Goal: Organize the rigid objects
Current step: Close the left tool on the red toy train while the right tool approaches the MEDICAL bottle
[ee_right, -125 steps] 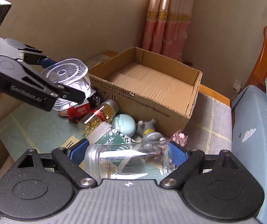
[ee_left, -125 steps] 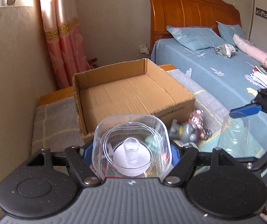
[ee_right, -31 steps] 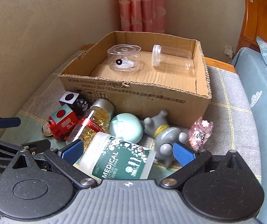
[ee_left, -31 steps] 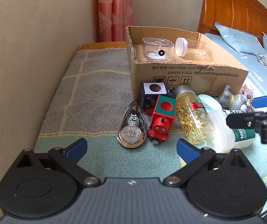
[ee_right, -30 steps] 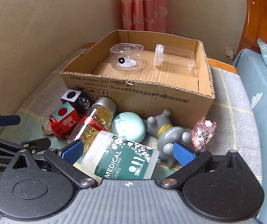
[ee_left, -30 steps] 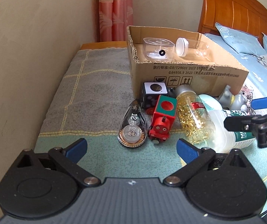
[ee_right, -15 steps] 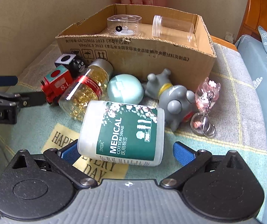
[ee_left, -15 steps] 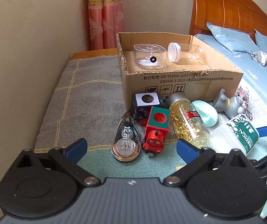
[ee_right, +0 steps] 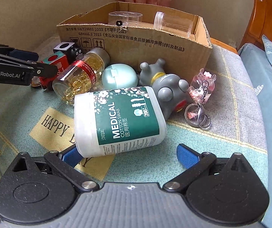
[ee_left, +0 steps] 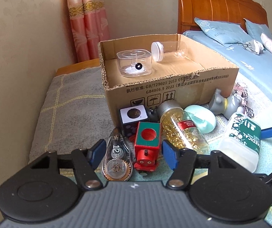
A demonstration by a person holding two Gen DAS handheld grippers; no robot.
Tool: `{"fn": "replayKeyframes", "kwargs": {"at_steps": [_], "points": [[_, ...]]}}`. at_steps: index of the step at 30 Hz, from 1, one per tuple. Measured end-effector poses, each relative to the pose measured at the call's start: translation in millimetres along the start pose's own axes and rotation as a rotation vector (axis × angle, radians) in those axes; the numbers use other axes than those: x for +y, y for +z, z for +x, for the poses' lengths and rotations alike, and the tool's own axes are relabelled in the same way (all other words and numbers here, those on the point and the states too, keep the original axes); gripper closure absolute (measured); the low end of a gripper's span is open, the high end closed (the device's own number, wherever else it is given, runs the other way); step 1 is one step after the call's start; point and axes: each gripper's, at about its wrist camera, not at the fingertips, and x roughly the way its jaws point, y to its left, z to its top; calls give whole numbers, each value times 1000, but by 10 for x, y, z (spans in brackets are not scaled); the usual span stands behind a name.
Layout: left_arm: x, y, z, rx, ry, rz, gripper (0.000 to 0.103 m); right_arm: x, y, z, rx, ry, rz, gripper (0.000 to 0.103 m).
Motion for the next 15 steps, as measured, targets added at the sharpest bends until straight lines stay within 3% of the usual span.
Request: {"fn": "replayKeyframes", "kwargs": {"at_steps": [1,3,8,15], "points": [[-14,7,15,1,-5,7,42,1,-7,-2,-2,1,-1,0],[-39,21,44,7,-23,17,57,4,-21,-9,-7,0,-1,0],[-65,38,78,11,-60,23,75,2,-32,-11,-12,0,-1,0],[-112,-23,-16,23,-90,24,77,-13,-31,11,-15,1,-3,0]]}}
